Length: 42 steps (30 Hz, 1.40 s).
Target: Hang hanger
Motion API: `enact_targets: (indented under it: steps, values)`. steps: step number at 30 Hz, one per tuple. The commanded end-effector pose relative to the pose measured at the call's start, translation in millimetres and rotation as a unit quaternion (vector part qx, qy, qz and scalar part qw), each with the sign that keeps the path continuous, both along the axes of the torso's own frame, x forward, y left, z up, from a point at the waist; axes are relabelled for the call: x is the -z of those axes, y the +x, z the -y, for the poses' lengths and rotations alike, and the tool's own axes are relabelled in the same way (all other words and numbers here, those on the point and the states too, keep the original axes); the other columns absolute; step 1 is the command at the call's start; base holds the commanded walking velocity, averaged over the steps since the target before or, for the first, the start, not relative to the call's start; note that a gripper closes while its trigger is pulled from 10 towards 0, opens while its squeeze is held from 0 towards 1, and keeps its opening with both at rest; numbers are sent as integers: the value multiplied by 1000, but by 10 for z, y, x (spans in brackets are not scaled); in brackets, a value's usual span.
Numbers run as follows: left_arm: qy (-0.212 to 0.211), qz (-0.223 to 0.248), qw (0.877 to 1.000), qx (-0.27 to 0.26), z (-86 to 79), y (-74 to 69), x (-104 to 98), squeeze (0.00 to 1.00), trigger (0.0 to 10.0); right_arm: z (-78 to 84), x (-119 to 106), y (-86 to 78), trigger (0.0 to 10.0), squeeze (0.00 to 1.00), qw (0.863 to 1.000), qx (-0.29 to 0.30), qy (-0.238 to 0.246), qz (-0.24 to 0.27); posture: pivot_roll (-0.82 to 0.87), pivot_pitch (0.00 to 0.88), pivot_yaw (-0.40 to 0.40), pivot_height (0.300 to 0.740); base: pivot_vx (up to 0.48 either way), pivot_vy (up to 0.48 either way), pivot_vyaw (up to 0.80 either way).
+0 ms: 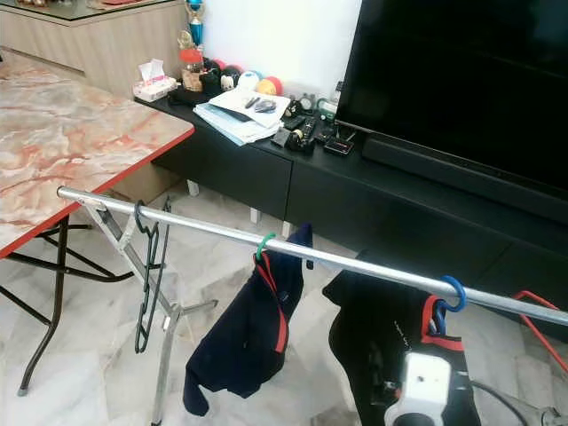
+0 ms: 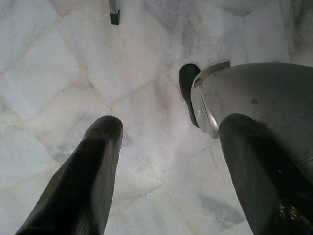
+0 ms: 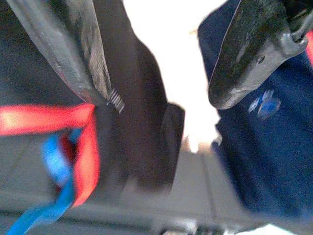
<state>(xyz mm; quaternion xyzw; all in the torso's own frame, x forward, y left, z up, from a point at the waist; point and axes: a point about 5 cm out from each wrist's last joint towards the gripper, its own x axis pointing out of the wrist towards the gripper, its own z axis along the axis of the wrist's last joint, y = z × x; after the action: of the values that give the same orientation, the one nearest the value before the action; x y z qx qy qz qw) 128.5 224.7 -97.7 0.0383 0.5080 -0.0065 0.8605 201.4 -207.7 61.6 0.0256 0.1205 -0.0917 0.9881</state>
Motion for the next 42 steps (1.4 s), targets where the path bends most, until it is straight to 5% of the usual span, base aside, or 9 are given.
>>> enact_targets:
  steps: [1, 6, 11, 24, 42]
  values:
    - [-2, -16, 1000, 11, 12, -68, 26, 0, 10000, 147, -176, 54, 10000, 0, 999, 45, -16, 17, -22, 52, -65, 740, 0, 0, 0]
    - [-5, -17, 1000, 20, 26, -51, 24, 0, 10000, 327, -284, 242, 10000, 0, 995, 100, -28, 5, -17, 51, -68, 740, 0, 0, 0]
    - [-10, -21, 1000, 21, 34, -62, 29, 0, 10000, 377, -361, 327, 10000, 0, 994, 95, -50, -25, -14, 56, -74, 740, 0, 0, 0]
    - [-12, -32, 999, 31, 48, -74, 38, 0, 10000, 622, -190, 322, 10000, 0, 981, 137, 8, -137, -18, 68, -73, 740, 0, 0, 0]
    - [-15, -40, 998, 40, 58, -94, 46, 0, 10000, 638, -381, 681, 10000, 0, 993, 54, 23, -101, -13, 64, -69, 740, 0, 0, 0]
